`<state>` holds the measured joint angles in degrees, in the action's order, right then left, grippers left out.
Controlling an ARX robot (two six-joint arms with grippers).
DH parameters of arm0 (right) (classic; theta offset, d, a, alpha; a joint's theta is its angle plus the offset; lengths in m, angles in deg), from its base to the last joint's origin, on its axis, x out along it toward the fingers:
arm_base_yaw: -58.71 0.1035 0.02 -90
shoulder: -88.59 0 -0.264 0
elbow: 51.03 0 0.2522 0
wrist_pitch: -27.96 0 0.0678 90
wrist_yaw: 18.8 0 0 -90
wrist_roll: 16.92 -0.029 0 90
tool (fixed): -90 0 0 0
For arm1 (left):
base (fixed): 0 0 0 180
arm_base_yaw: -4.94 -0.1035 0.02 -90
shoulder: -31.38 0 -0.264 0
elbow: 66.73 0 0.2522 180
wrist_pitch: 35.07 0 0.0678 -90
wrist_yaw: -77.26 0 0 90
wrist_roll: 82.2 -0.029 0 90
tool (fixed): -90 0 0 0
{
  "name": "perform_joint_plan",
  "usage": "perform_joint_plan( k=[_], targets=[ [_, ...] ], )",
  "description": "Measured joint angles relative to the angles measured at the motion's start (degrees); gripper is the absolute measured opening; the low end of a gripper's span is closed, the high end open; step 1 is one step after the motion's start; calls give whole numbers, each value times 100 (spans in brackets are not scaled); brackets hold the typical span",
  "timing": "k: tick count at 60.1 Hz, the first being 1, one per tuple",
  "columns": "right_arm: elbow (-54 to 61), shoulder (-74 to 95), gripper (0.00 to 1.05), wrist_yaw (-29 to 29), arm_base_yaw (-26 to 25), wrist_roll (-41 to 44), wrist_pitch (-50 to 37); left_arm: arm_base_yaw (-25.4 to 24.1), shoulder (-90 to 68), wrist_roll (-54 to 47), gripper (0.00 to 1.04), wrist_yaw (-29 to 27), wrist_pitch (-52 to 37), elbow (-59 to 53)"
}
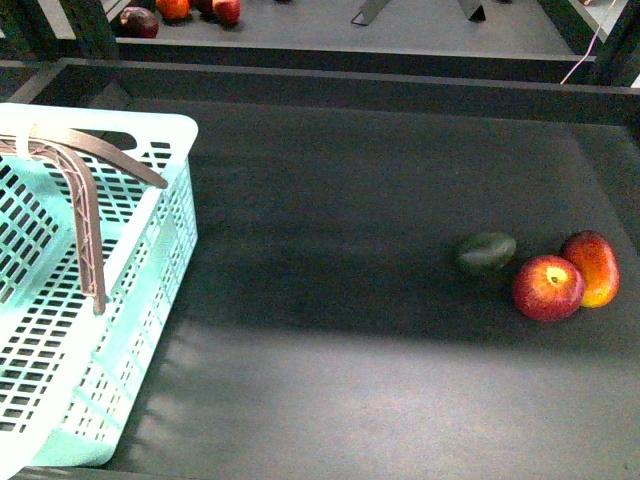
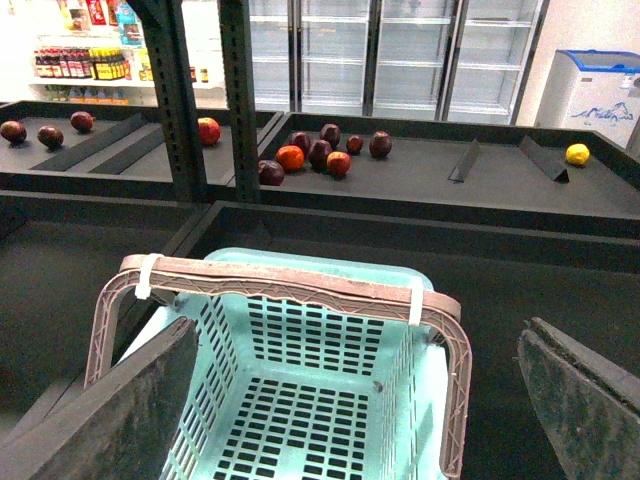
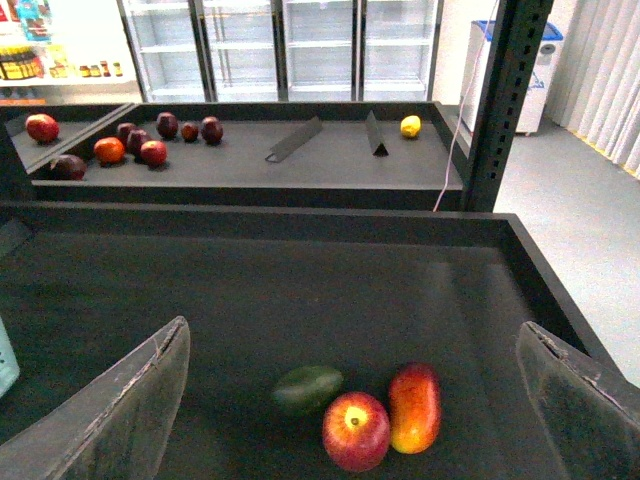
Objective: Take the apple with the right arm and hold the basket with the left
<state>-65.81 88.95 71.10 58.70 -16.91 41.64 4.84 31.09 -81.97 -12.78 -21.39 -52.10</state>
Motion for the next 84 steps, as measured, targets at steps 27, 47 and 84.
perform_joint_plan(
  k=[27, 47, 84],
  targets=[
    [0, 0, 96, 0, 0, 0, 0, 0, 0, -2, 98, 0, 0, 0],
    [0, -4, 96, 4, 0, 0, 0, 101, -1456, 1390, 98, -938, 1812, 866],
    [0, -4, 96, 9, 0, 0, 0, -638, -7735, 6013, 98, 807, -1622, 2756]
  ],
)
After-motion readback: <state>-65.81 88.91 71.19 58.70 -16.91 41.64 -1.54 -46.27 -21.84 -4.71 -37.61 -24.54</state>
